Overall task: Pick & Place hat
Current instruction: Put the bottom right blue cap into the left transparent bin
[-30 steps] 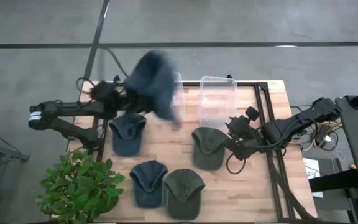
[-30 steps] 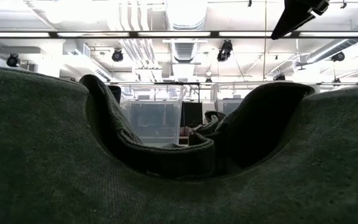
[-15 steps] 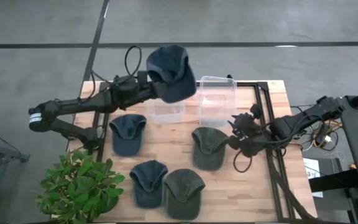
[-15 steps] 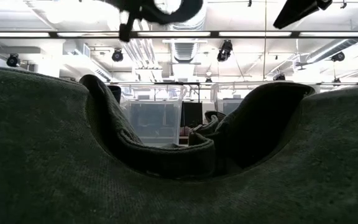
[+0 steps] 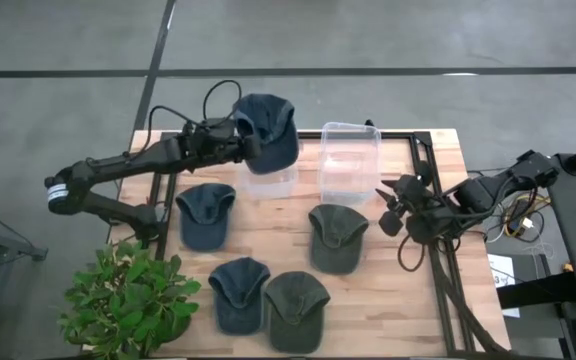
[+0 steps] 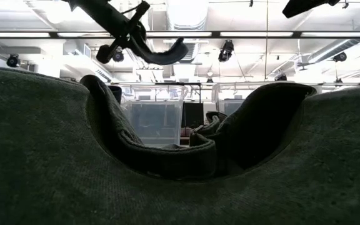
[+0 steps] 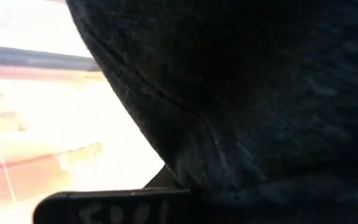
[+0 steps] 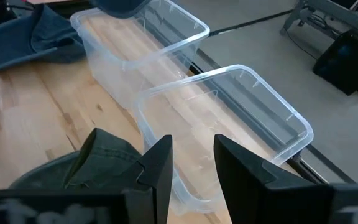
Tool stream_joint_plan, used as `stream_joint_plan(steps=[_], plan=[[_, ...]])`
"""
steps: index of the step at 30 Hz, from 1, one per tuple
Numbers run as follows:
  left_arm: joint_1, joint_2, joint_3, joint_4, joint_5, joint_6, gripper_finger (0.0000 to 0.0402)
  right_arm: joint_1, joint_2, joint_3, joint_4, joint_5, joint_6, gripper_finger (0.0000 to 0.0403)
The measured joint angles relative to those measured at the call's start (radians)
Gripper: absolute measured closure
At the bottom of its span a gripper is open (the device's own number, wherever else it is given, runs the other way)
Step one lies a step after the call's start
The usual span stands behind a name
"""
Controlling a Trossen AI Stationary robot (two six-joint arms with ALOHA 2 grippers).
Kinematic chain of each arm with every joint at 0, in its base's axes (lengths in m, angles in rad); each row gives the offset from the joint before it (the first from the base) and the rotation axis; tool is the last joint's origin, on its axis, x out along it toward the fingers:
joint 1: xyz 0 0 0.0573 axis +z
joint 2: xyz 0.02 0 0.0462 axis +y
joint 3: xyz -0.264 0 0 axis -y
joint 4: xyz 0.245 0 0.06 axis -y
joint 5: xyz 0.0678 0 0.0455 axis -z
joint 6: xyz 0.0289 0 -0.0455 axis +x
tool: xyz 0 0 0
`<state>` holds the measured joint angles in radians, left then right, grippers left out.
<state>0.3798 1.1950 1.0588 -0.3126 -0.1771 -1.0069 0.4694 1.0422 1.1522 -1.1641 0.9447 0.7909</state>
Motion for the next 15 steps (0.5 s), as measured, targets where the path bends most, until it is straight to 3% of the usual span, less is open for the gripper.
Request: stream_joint_plan(steps=[15], plan=[[0.027,0.012,0.001,-0.1,0.066,-0.086,0.0394,0.0,-0.007,0.0,0.001,0.003,-0.006,0.0297]])
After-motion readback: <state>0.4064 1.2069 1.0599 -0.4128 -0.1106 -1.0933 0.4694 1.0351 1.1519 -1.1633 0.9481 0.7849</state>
